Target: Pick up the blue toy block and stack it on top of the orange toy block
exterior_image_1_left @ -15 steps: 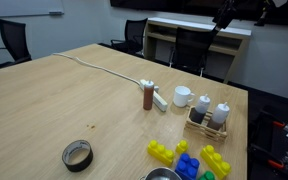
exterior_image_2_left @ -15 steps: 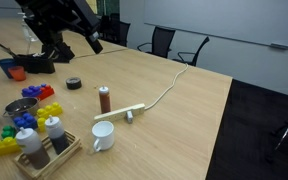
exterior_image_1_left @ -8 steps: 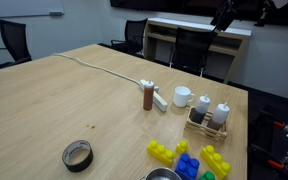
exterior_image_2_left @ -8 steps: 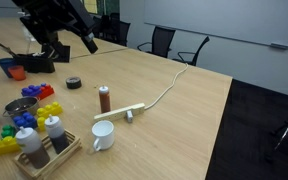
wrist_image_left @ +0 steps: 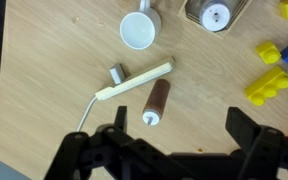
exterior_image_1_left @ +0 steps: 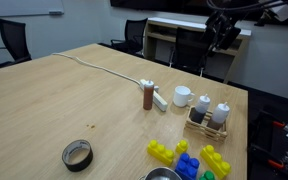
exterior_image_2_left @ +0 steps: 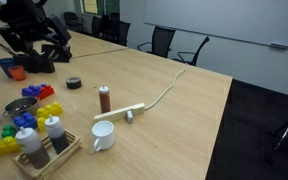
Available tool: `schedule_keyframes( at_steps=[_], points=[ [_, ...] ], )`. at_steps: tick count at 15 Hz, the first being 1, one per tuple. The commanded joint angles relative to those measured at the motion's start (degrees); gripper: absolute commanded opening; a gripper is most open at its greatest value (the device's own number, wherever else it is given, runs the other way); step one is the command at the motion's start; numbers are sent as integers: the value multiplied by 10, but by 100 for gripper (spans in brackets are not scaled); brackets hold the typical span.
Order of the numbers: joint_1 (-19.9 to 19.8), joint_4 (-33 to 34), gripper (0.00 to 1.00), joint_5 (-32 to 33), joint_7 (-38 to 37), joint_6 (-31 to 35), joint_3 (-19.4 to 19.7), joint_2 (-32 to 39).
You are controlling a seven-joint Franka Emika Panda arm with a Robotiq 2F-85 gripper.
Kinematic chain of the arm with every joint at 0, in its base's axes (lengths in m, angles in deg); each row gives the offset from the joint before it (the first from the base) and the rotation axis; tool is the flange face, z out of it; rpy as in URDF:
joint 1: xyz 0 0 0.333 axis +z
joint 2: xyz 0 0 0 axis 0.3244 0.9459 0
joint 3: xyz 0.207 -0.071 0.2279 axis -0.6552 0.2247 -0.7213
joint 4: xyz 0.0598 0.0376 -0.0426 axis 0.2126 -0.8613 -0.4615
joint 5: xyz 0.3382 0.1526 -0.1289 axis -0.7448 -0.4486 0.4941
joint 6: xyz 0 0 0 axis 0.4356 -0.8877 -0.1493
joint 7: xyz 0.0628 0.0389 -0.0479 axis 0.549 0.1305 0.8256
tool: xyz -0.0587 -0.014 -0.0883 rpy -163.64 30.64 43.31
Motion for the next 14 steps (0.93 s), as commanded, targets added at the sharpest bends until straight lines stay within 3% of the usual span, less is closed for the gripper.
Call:
schedule_keyframes(
  at_steps=[1, 14],
  points=[
    [-2, 1, 100, -5, 8, 1, -6, 5],
    [15, 1, 100, -28, 37, 11, -6, 29]
  ],
)
